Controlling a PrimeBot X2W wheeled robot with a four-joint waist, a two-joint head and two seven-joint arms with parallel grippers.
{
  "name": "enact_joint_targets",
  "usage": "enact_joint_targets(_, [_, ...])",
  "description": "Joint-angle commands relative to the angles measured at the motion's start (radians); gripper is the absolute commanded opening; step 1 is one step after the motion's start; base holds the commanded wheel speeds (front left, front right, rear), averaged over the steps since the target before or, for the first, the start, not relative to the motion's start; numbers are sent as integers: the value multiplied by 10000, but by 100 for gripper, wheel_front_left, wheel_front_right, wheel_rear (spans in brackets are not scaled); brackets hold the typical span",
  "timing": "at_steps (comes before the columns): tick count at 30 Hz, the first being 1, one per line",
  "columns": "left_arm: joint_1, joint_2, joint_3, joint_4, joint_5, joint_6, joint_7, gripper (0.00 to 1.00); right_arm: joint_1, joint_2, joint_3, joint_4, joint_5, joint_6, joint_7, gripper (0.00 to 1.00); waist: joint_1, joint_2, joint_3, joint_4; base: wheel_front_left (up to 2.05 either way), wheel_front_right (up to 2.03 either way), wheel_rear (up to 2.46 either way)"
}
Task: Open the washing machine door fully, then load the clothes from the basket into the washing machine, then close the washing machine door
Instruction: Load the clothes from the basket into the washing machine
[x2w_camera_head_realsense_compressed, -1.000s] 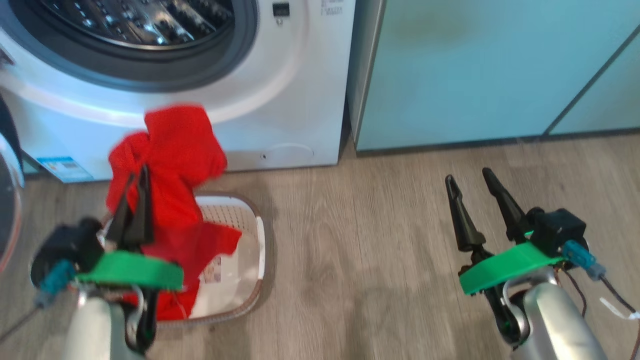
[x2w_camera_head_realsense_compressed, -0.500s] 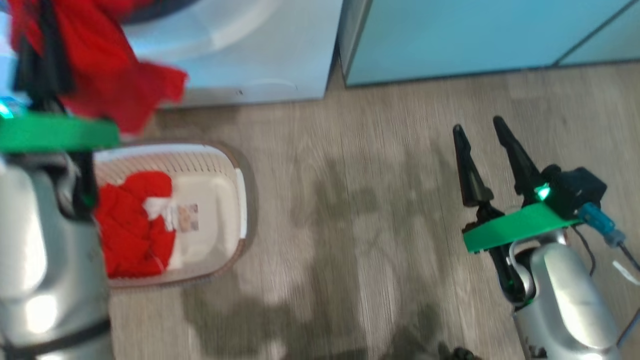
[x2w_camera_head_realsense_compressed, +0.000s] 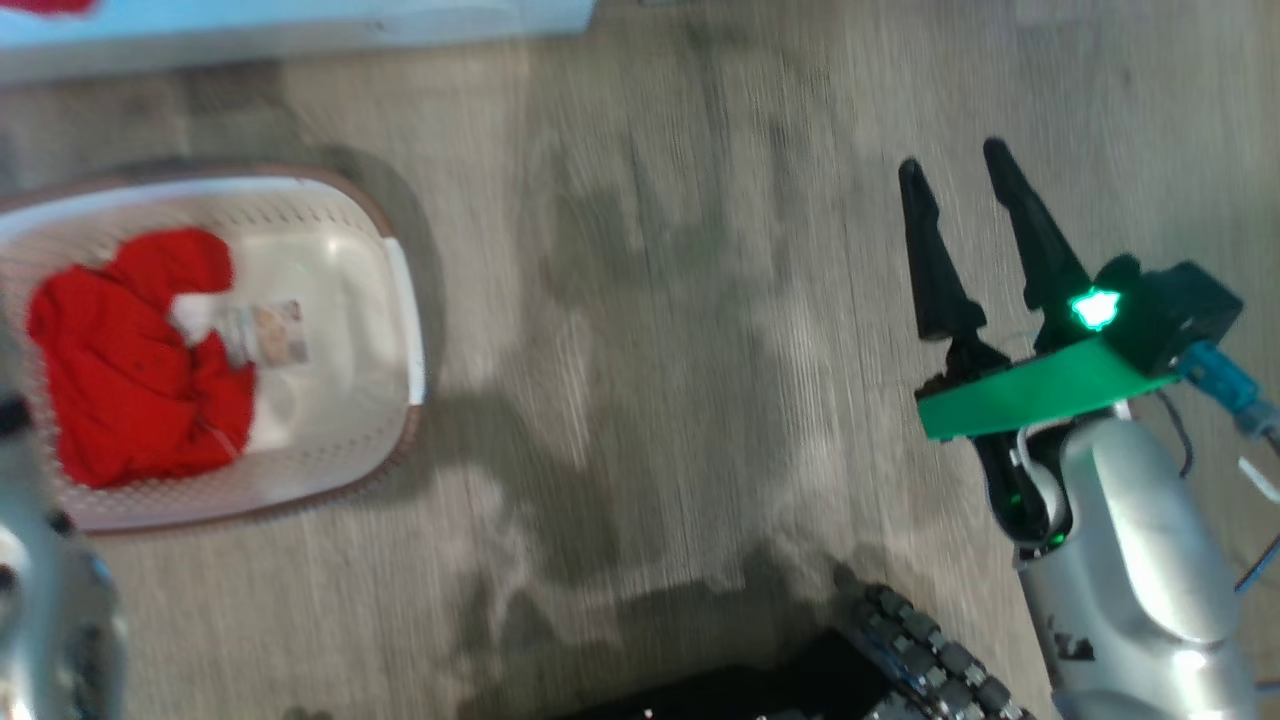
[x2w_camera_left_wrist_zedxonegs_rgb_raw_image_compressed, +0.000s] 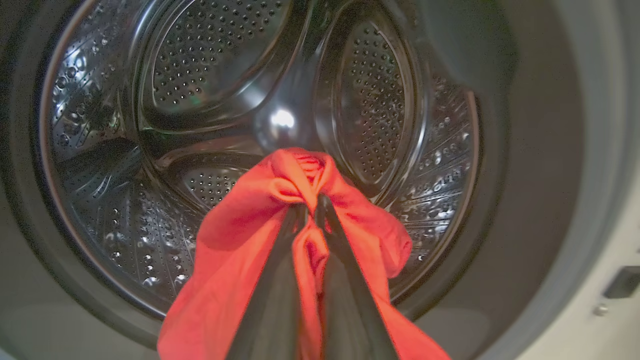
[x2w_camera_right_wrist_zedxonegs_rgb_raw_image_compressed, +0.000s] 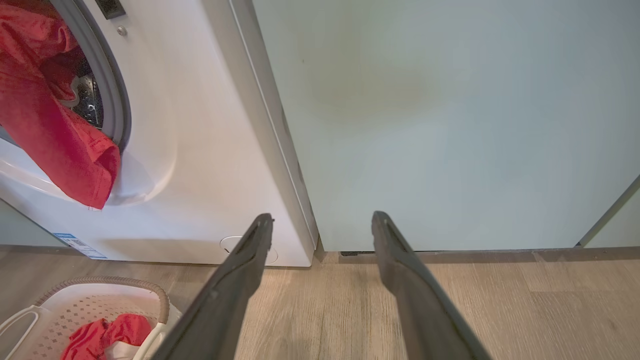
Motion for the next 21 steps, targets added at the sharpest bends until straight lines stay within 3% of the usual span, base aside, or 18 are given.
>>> enact_joint_targets(1, [-561, 675, 95, -122, -35, -12, -43, 0, -55, 36, 224, -357, 161, 0, -92, 100, -3, 0, 672, -286, 0, 0, 0])
enact_joint_targets(11, [-3301, 2069, -966, 1868, 42, -13, -42, 0, -407, 36, 738, -384, 771, 0, -92, 100, -3, 0, 1772, -660, 0, 0, 0])
enact_joint_targets(18, [-4851, 2391, -1464, 2964, 290, 2, -41, 0, -501, 36, 1061, -421, 938, 0, -92, 100, -3, 0, 2136, -781, 0, 0, 0])
enact_joint_targets(21, [-5623, 2428, -1435, 2698, 453, 177, -42, 0, -569, 36, 1153, -454, 1034, 0, -92, 100, -3, 0, 2280, -853, 0, 0, 0])
